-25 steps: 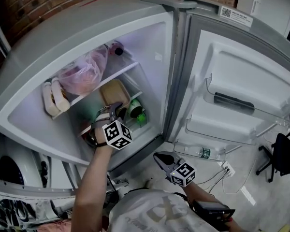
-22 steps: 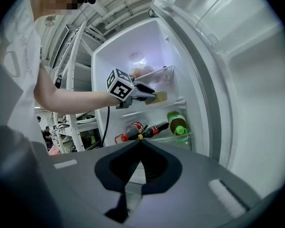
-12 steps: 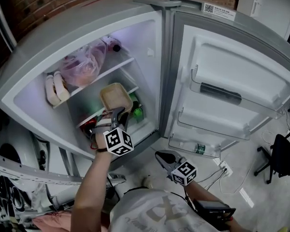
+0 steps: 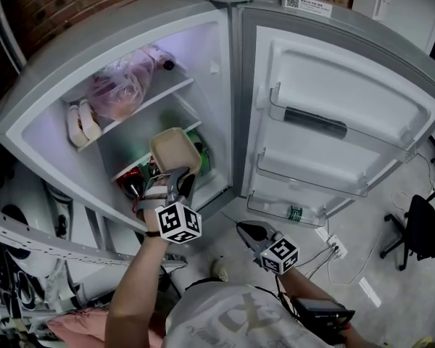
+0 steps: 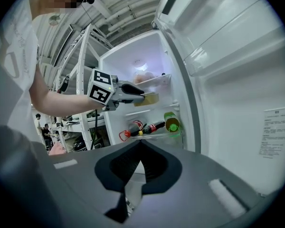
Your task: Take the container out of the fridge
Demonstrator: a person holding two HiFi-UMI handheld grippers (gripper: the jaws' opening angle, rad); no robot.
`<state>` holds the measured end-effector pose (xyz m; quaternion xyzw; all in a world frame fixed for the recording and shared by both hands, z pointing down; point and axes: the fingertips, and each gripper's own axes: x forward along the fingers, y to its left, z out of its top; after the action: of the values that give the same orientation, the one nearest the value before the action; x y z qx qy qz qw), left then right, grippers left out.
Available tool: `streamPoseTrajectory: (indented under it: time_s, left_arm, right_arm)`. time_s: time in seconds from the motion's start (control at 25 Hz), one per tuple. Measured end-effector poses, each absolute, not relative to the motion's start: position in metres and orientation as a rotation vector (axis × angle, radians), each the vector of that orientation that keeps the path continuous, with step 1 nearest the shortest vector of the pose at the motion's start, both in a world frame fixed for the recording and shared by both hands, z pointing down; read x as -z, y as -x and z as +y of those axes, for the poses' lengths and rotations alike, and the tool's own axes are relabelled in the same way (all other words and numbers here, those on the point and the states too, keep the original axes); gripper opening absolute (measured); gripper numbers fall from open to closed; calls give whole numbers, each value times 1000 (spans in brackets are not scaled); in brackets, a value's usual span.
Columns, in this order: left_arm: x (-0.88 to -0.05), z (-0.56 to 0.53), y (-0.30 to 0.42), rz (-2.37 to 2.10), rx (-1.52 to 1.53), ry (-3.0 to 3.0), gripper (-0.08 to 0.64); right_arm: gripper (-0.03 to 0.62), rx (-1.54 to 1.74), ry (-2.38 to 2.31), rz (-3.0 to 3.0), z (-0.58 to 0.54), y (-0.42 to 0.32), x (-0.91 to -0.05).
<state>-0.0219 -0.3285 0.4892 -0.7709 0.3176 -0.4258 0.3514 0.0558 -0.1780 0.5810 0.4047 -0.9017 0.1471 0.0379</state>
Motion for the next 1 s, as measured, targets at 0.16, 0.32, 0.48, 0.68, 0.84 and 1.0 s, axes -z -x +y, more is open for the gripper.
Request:
streamPoseTrajectory:
  time_s: [0.16,0.32,0.48,0.68,0.84,1.0]
  left_arm:
    - [-493,-303,17,803,1094,1987,97]
    - [-496,-279,10,790,1071,1999,95]
    - [-496,-255,1,764,1041,2010,94]
    - [-498,-223,-12,722,1007,2027,92]
    - [-505,-200,-21,684,994,2040,92]
    - [-509,-176,-31,650,972,2052,89]
  right_arm:
    - [8,-453,-1284,-2751,-165,-66,-581]
    - [8,-450,-1330,-2731,-152,-77,-580]
    - [8,-445,-1377,-2709,-137,-89,-580]
    - [8,-436,-1438,-2684,-119,-103,-578]
    - [8,-424,-1485,-2658,-107,-115,-577]
    - [8,-409,-1532,-2634,-94,-127,-575]
